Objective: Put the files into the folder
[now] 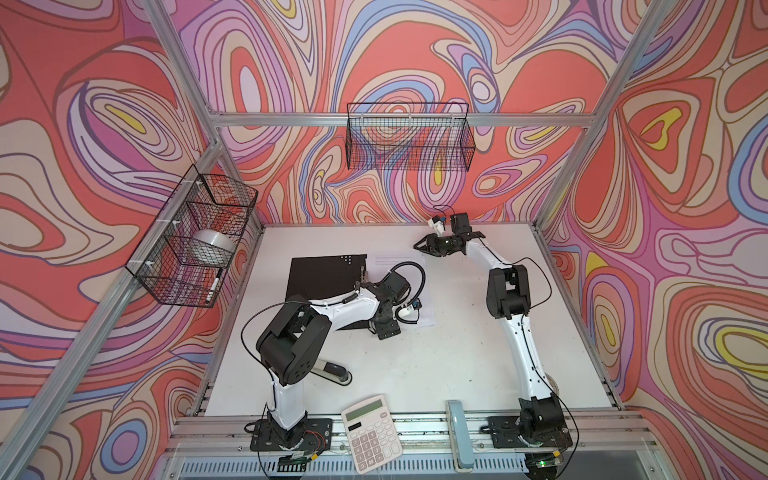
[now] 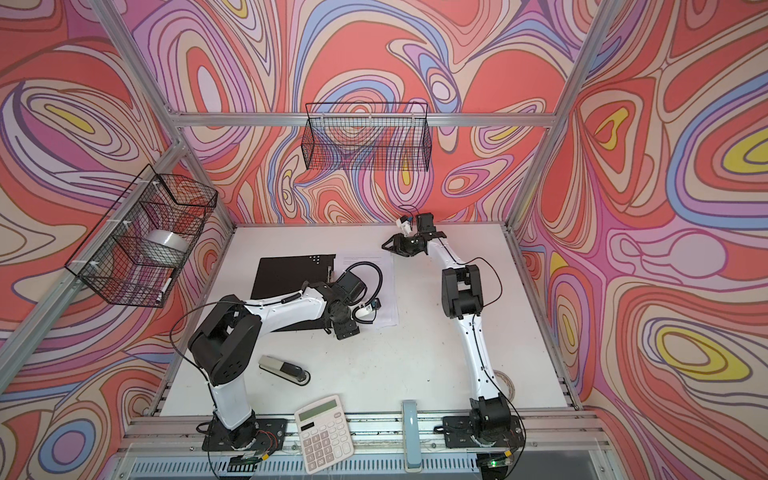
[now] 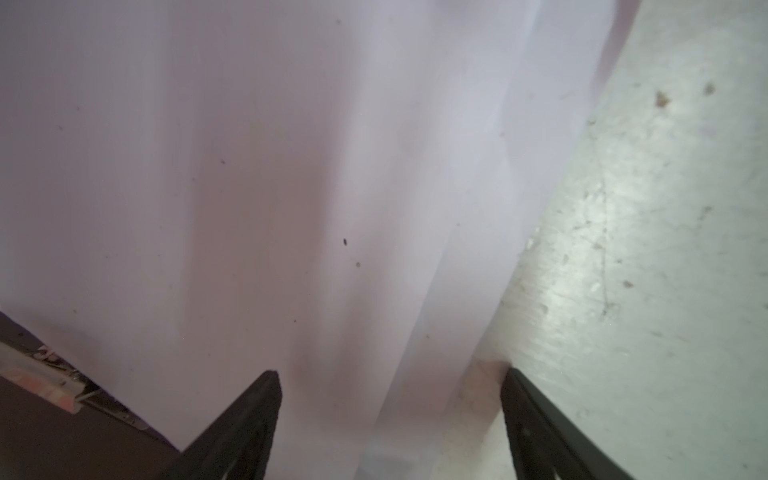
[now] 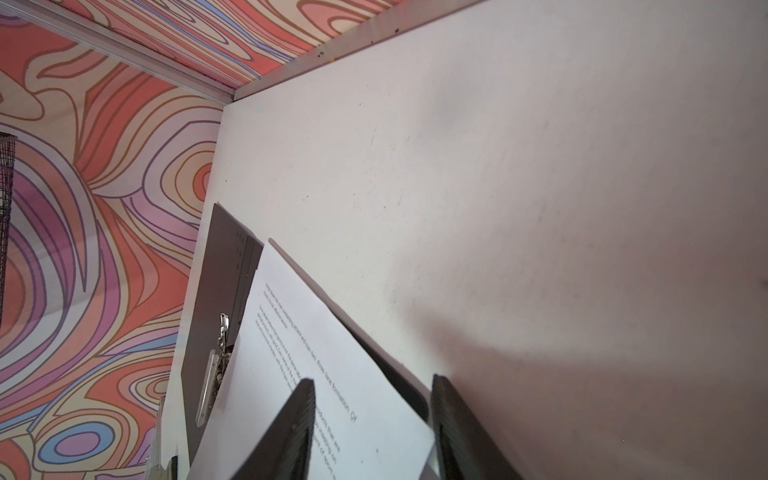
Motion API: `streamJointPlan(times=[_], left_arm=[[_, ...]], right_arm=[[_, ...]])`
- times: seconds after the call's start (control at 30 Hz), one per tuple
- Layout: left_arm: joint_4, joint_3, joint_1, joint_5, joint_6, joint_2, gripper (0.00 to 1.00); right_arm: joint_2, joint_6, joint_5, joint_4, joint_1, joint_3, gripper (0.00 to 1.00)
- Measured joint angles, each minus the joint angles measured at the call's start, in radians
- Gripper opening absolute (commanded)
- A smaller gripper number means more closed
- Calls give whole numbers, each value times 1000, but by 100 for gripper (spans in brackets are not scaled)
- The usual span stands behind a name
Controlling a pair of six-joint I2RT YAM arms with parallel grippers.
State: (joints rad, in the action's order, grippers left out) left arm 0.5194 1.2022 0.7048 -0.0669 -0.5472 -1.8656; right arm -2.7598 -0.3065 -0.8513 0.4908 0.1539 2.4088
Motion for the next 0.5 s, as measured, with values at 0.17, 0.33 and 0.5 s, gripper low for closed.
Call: streamJointPlan(times=[0.17, 0.33, 0.5], left_arm=[[-12, 2, -5, -10, 26, -2, 84], [-6, 22, -6, -10, 58, -14, 84], [56, 43, -7, 19, 106, -2, 84]], right_arm=[[13, 6, 18, 18, 0, -8, 54], [60, 6, 79, 27, 2, -60, 58], [142, -13, 151, 20, 2, -140, 57]])
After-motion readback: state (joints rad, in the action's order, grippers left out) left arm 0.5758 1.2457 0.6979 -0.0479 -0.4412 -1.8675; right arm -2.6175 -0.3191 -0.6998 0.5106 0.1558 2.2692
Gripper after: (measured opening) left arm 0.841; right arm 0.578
